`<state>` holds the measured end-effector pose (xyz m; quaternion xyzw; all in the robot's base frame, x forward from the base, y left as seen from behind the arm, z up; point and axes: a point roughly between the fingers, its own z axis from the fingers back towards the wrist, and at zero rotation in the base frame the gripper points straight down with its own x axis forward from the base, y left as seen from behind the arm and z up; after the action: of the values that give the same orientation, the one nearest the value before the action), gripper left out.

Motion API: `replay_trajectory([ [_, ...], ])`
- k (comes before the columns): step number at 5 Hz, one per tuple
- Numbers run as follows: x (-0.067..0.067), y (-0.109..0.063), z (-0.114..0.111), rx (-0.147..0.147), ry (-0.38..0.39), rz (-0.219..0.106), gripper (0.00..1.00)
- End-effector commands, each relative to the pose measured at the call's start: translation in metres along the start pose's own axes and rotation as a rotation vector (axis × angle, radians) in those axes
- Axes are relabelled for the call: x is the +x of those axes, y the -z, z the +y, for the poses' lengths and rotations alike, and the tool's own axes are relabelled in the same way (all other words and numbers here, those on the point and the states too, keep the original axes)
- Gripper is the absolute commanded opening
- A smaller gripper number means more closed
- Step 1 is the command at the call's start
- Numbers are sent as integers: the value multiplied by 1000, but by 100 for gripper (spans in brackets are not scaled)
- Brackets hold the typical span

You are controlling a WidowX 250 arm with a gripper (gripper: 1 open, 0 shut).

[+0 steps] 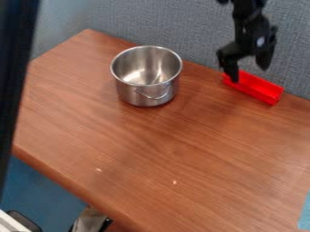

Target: Put the red object in the metal pot

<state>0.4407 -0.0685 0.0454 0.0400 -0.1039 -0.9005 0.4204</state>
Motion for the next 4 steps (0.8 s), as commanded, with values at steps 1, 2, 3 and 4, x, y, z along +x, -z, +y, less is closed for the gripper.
replay_trajectory([
  [1, -4, -2, 18, 81, 41, 23, 100],
  [2, 17, 11, 22, 73, 79, 9, 100],
  [3, 42, 20, 27, 67, 133, -16, 100],
  [4, 46, 29, 34, 68, 201, -40, 0],
])
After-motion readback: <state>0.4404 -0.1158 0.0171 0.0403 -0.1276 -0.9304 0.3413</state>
